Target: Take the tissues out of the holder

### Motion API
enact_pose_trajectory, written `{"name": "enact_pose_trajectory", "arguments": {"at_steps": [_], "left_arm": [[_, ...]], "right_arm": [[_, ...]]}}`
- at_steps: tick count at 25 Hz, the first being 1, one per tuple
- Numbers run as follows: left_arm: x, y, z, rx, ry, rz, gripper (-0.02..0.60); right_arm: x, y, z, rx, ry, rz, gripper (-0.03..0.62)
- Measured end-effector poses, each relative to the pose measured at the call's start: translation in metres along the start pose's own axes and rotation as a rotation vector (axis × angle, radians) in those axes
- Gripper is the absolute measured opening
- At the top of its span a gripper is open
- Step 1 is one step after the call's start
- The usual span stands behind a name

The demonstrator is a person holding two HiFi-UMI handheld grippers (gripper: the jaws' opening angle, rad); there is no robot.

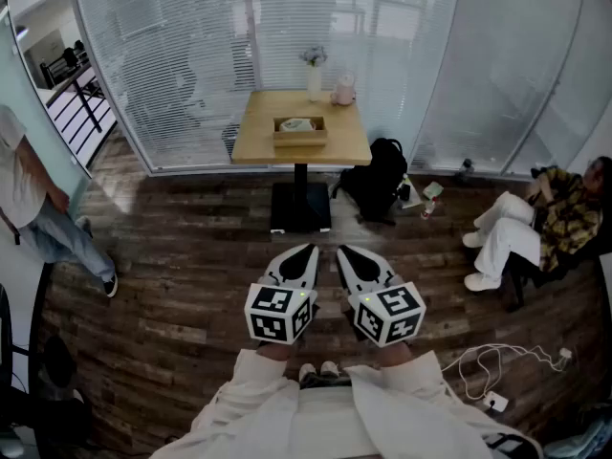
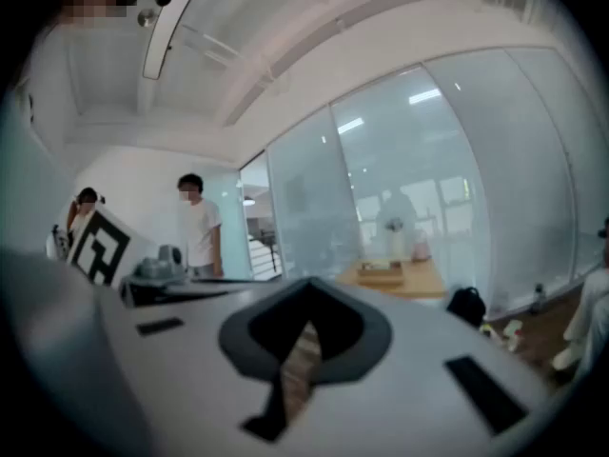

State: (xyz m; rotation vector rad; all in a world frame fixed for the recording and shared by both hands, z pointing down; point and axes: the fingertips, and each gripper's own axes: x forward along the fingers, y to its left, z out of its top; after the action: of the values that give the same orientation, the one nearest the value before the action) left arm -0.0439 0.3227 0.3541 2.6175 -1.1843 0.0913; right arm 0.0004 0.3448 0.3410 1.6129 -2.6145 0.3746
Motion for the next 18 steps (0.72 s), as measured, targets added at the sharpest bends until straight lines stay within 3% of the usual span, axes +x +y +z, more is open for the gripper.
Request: {"name": "enact_pose_trajectory", "arguments": {"at_steps": [5, 11, 18], "left_arm": [[0.009, -0.003, 0.007, -0.009, -0.025, 0.001, 0.009], [0.011, -0.001, 0.003, -0.109, -0.017, -0.011, 0.009], [0.015, 0.000, 0.001, -0.099, 0.001, 0.002, 0.009]], "right_arm": [[0.008, -0.003, 0.000, -0.016, 0.014, 0.029, 0.012], [0.007, -0.007, 0.008, -0.032, 0.004, 0.037, 0.012], [0.011, -0.007, 0.006, -0.019, 0.002, 0.073, 0.012]]}}
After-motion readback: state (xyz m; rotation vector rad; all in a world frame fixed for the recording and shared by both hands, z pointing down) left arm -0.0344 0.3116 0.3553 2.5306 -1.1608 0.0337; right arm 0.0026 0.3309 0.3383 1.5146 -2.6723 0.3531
